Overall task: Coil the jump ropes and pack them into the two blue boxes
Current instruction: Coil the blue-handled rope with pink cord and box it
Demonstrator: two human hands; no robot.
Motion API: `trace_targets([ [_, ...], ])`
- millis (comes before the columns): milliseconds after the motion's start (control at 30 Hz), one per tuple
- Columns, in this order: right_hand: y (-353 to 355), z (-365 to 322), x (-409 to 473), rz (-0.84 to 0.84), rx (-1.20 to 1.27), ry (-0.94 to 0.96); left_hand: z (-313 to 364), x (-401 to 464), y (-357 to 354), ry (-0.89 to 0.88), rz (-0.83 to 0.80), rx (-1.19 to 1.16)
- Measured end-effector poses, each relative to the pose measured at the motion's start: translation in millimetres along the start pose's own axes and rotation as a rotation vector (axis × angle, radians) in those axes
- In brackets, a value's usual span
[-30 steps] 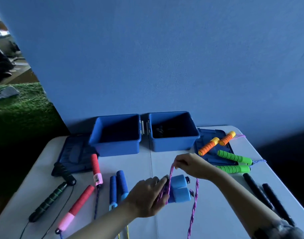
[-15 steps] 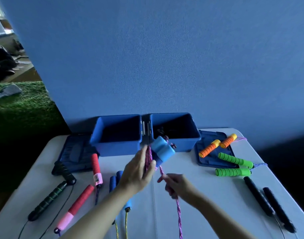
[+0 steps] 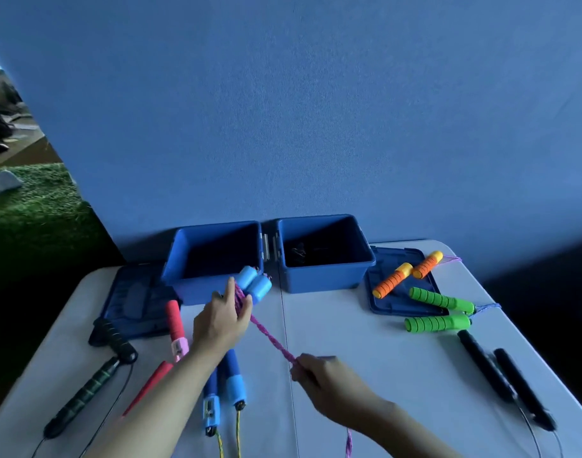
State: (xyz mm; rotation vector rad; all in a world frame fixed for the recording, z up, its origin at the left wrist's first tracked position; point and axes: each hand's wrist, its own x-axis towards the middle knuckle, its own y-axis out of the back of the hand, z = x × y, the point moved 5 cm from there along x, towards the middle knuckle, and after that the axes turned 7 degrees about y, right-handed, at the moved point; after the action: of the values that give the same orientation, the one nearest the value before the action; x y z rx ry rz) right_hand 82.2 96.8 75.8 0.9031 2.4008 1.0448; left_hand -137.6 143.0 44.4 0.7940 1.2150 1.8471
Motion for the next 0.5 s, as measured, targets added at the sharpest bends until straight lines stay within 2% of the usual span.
trace_targets([
  [67,21.9,-6.9,3.7,0.036,-0.036,0.041,0.1,-12.1,-17.5,-0.088,-0.068,0.08],
  [200,60.3,5.8,20.0,0.113,-0.058,0.019,13.0,-57.6,-47.4,-0.41,-0.113,0.206],
  [300,71.7,27.7,31.0,0.112,-0.059,-0.023,21.8,-90.5,-56.8,-0.57,-0.215,0.127],
  [400,70.7,49.7,37.4,0.049,-0.075,-0.051,34.1,-117.0,-52.5,-0.739,-0.243,0.113],
  [500,68.0,67.7,39.0,0.022,-0.039,-0.07,42.7,-131.8,-48.8,-0.84,-0.24,-0.047],
])
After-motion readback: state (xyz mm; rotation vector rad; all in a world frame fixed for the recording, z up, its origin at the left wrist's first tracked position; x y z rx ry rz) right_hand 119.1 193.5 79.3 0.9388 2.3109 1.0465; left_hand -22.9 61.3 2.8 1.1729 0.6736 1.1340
